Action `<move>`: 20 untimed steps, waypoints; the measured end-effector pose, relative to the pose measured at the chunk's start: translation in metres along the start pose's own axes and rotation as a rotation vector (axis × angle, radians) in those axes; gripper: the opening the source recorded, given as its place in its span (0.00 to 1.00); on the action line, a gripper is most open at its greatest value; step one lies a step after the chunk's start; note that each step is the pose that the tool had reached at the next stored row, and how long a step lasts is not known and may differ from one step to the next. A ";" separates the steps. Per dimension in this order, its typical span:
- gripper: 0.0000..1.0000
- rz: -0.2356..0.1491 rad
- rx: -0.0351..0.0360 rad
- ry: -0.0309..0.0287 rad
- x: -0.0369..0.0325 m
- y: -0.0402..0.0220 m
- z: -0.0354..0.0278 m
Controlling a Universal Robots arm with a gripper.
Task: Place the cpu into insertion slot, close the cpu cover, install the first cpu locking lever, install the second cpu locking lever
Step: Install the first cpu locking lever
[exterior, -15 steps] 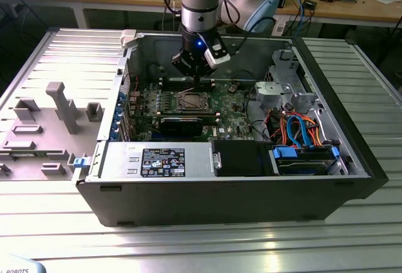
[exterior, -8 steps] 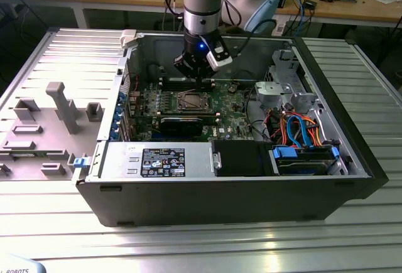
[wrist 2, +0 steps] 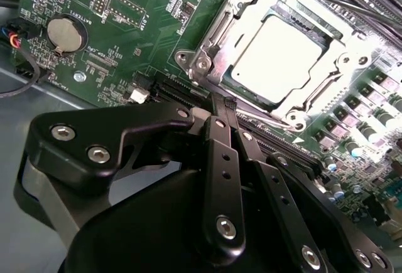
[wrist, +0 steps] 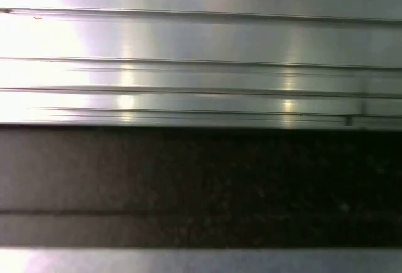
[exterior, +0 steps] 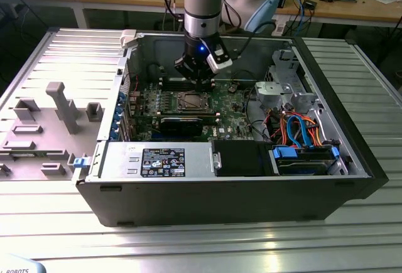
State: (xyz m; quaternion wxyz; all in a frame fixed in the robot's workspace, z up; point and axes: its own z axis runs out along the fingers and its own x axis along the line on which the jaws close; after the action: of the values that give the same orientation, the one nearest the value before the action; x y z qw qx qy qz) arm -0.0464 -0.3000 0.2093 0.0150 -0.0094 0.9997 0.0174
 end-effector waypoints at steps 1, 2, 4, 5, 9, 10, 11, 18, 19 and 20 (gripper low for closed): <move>0.11 0.000 0.0000 -0.0001 -0.0001 0.0000 0.0005; 0.11 0.000 0.0000 0.0000 -0.0001 0.0000 0.0009; 0.11 0.000 0.0003 0.0002 -0.0002 -0.0001 0.0011; 0.11 0.000 0.0000 0.0000 -0.0002 -0.0001 0.0013; 0.11 0.000 0.0000 0.0000 -0.0001 -0.0001 0.0025; 0.11 0.000 0.0000 0.0000 -0.0001 -0.0001 0.0025; 0.11 0.000 -0.0002 -0.0001 -0.0002 -0.0001 0.0025; 0.11 0.000 0.0000 -0.0001 -0.0002 0.0000 0.0012; 0.11 0.000 0.0002 0.0000 -0.0002 -0.0001 0.0013; 0.11 0.000 0.0003 0.0001 -0.0002 -0.0001 0.0014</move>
State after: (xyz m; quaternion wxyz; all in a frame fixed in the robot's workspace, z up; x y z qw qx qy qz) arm -0.0462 -0.3000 0.2080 0.0149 -0.0093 0.9997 0.0173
